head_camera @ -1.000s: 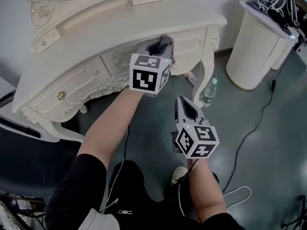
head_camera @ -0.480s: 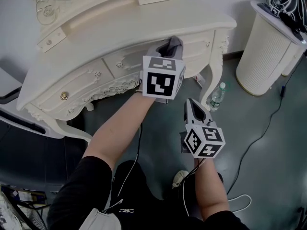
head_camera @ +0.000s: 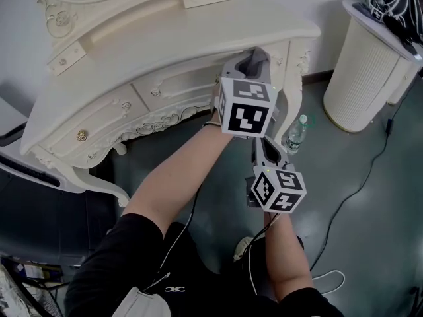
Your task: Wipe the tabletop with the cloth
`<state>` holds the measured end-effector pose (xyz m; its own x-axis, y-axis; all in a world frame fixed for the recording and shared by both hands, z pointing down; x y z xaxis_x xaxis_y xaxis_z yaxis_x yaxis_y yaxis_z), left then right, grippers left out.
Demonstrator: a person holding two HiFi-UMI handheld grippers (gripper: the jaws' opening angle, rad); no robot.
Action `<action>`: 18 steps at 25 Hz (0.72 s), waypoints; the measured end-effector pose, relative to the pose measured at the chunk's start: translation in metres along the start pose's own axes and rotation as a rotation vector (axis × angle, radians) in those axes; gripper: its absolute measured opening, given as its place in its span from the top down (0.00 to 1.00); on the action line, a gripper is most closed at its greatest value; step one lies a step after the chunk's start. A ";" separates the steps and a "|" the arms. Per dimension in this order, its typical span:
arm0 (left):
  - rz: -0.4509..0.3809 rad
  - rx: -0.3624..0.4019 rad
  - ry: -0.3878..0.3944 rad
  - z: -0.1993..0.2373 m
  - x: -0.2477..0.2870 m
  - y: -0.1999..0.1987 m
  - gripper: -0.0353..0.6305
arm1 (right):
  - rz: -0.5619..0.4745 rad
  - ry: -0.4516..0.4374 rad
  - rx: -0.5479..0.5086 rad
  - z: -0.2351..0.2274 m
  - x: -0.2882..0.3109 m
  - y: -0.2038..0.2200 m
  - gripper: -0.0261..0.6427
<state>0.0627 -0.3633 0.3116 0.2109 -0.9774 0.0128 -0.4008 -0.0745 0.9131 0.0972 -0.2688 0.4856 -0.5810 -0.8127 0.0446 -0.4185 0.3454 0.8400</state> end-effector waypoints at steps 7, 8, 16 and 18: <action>-0.034 0.049 0.100 -0.038 0.041 -0.016 0.85 | -0.028 0.011 0.035 -0.021 0.003 -0.008 0.96; -0.029 0.042 0.115 -0.043 0.048 -0.019 0.85 | -0.028 0.016 0.037 -0.026 0.003 -0.009 0.96; 0.038 0.022 0.192 -0.078 0.102 -0.028 0.85 | -0.026 0.011 0.141 -0.065 0.001 -0.017 0.96; 0.049 -0.016 0.175 -0.078 0.109 -0.029 0.85 | -0.037 0.013 0.149 -0.070 -0.001 -0.021 0.96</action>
<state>0.1667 -0.4519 0.3185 0.3436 -0.9305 0.1272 -0.4009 -0.0228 0.9158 0.1555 -0.3085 0.5059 -0.5545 -0.8318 0.0232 -0.5391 0.3803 0.7515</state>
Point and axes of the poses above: the fingertips, and each gripper's own axes: x forward along the fingers, z to its left, y out of its underside, the point moved 2 cm from there along -x, backward along the fingers, and after that the axes turned 9 degrees about x, right-handed, at the moved point
